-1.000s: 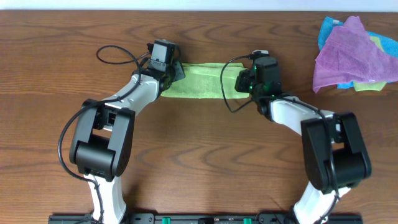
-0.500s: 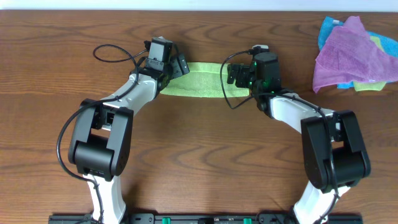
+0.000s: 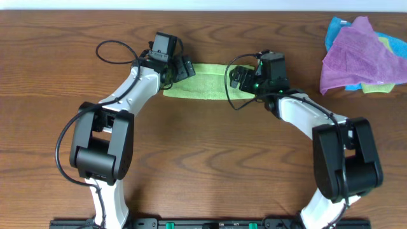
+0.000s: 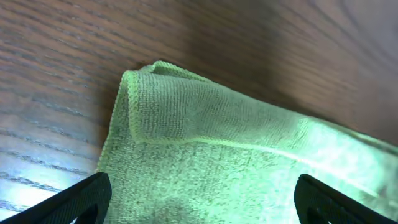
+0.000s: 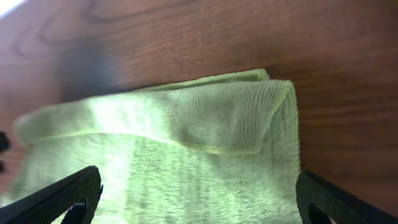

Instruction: Fold the cloth

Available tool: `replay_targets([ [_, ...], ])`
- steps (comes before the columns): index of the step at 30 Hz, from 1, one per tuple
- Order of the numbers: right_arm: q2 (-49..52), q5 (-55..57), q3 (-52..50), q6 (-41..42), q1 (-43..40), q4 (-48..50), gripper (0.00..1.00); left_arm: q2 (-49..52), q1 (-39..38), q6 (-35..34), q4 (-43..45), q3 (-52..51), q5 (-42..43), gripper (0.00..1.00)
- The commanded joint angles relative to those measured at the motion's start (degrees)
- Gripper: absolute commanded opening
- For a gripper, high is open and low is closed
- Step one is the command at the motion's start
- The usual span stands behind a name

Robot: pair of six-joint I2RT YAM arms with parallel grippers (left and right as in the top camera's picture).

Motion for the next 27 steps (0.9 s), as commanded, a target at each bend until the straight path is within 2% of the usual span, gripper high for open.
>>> replay_targets([
  [1,0.59,-1.36,1.16,8.63,0.92,0.74,0.99,1.27,0.17,-4.04,1.09,1.25,-0.57,0.95],
  [5,3.17,-1.36,1.16,18.95,0.92,5.99,0.99,1.81,0.33,-7.10,3.02,1.27,-3.85,0.95],
  [12,7.08,-2.27,1.16,36.96,0.98,12.20,0.99,1.81,0.33,-7.04,4.50,1.27,-7.02,0.95],
  [17,6.93,-4.61,1.18,42.29,0.85,13.75,0.99,1.81,0.33,-7.04,4.31,1.27,-6.95,0.95],
  [21,6.97,-1.01,1.18,39.89,1.03,14.16,0.99,1.81,0.26,-7.04,3.98,1.27,-6.95,0.95],
  [25,6.97,2.89,1.18,34.07,1.09,16.50,0.57,1.81,0.22,-7.02,2.95,1.27,-6.93,0.95],
  [27,6.97,4.33,1.18,31.69,1.16,18.71,0.31,1.81,0.22,-7.04,2.56,1.27,-6.93,0.95],
])
